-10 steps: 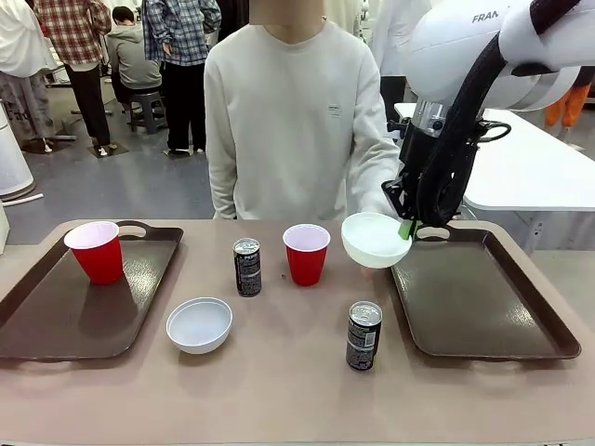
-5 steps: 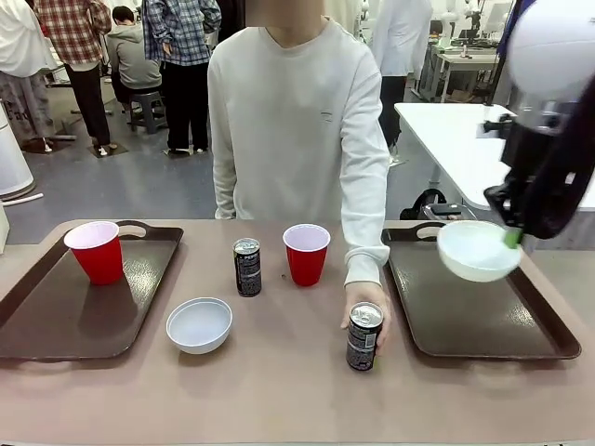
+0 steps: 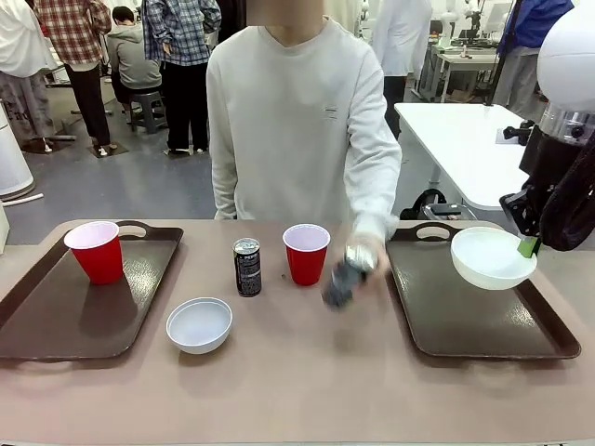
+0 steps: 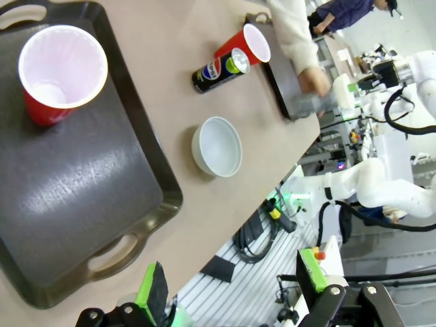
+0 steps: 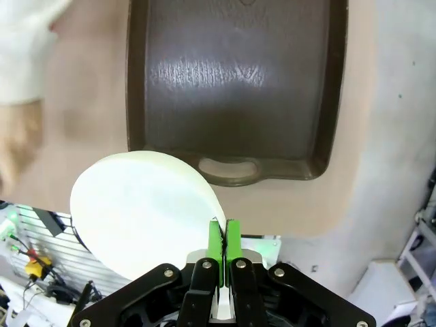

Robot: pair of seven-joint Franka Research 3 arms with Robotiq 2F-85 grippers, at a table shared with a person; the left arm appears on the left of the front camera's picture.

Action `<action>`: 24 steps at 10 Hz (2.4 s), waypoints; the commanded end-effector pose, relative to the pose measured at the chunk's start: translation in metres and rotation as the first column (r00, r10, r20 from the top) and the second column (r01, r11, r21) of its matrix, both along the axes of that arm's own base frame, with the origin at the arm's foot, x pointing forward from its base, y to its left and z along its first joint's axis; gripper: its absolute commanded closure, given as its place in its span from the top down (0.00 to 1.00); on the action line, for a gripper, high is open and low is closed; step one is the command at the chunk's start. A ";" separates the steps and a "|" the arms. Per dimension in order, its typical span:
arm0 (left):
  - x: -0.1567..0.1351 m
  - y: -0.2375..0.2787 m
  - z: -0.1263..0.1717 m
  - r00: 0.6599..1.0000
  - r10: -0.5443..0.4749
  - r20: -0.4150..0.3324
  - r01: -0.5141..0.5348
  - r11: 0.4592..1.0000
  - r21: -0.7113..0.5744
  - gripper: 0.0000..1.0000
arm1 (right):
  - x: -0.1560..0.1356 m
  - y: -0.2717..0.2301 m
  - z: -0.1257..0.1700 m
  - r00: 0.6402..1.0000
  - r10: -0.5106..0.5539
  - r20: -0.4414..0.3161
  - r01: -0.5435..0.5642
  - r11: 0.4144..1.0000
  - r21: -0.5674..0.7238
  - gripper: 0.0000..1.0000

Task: Prepare tableware on both trays.
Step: Pick up a Picnic Bowl from the table and place it on a Handle tray.

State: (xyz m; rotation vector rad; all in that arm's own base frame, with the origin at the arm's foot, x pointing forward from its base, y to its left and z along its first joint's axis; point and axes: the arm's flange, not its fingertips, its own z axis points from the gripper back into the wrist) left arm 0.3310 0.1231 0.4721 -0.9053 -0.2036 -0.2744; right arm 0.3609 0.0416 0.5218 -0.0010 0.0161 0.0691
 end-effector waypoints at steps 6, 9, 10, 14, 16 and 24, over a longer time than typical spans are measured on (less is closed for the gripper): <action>0.000 0.002 0.000 1.000 -0.010 0.013 0.010 1.000 -0.010 1.00 | -0.002 0.000 0.003 1.000 0.001 0.004 -0.001 1.000 0.000 0.03; 0.000 0.002 0.000 1.000 -0.010 0.013 0.010 1.000 -0.010 1.00 | 0.006 0.009 -0.022 0.998 0.054 0.017 -0.054 0.998 0.017 0.03; 0.000 0.002 0.000 1.000 -0.010 0.013 0.010 1.000 -0.010 1.00 | 0.008 0.010 -0.028 0.998 0.056 0.001 -0.056 0.998 0.016 0.03; 0.000 0.002 0.000 1.000 -0.010 0.013 0.010 1.000 -0.010 1.00 | -0.044 0.019 -0.009 0.993 0.111 -0.033 -0.114 0.989 -0.098 0.03; 0.000 0.002 0.000 1.000 -0.010 0.013 0.010 1.000 -0.010 1.00 | -0.105 0.019 0.024 0.977 0.173 0.127 -0.154 0.978 -0.143 0.03; 0.000 0.002 0.000 1.000 -0.010 0.013 0.010 1.000 -0.010 1.00 | 0.009 0.017 -0.046 0.997 0.078 0.026 -0.079 0.996 0.039 0.03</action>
